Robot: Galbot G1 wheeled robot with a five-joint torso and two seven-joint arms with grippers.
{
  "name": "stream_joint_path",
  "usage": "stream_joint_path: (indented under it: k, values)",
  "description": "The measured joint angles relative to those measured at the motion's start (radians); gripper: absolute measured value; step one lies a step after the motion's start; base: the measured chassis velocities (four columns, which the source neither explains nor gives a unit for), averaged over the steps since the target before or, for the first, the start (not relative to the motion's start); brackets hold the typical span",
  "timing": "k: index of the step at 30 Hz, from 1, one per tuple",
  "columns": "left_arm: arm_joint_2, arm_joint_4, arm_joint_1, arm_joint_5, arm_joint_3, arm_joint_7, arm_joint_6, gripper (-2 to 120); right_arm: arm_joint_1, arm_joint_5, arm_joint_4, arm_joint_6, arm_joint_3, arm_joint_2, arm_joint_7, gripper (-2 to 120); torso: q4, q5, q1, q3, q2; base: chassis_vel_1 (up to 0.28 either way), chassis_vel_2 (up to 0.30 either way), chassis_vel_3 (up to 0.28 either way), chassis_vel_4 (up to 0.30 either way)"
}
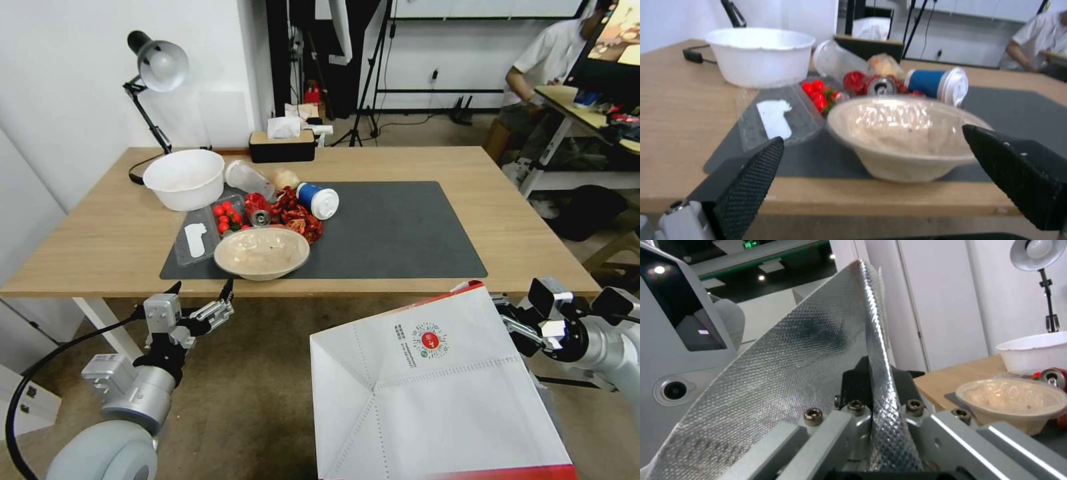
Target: Pick up the food delivery bag from the floor and place it on the table.
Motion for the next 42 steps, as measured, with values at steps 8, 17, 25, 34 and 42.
stream_joint_path:
  k: [8, 17, 25, 34, 42]
  values:
    - [0.000, 0.004, 0.002, -0.017, 0.002, 0.001, -0.024, 100, 0.007, 0.005, -0.004, 0.000, -0.002, -0.004, 0.003, 0, 0.0000, 0.0000, 0.008, 0.011, 0.019, 0.000, 0.000, 0.000, 0.000]
    - [0.000, 0.013, 0.003, -0.019, 0.003, 0.000, -0.045, 100, 0.008, 0.020, 0.001, 0.013, -0.002, -0.006, 0.047, 0, 0.0000, 0.0000, 0.007, 0.010, 0.016, 0.000, 0.000, 0.000, 0.000]
    - [0.000, 0.015, 0.002, -0.019, 0.003, -0.002, -0.050, 100, 0.013, 0.119, 0.043, 0.044, 0.025, -0.024, 0.178, 0, 0.0000, 0.0001, 0.005, 0.008, 0.012, 0.000, 0.000, 0.000, 0.000]
    - [0.002, 0.022, 0.000, -0.019, 0.004, -0.005, -0.061, 100, 0.073, 0.305, 0.127, 0.113, 0.087, -0.077, 0.491, 0, 0.0000, -0.0001, 0.004, 0.006, 0.010, 0.000, 0.000, 0.000, 0.000]
    - [0.002, 0.027, 0.003, -0.020, 0.002, -0.008, -0.078, 100, 0.231, 0.375, 0.160, 0.239, 0.045, -0.128, 0.987, 0, 0.0002, -0.0001, 0.003, 0.005, 0.008, 0.000, 0.000, 0.000, 0.000]
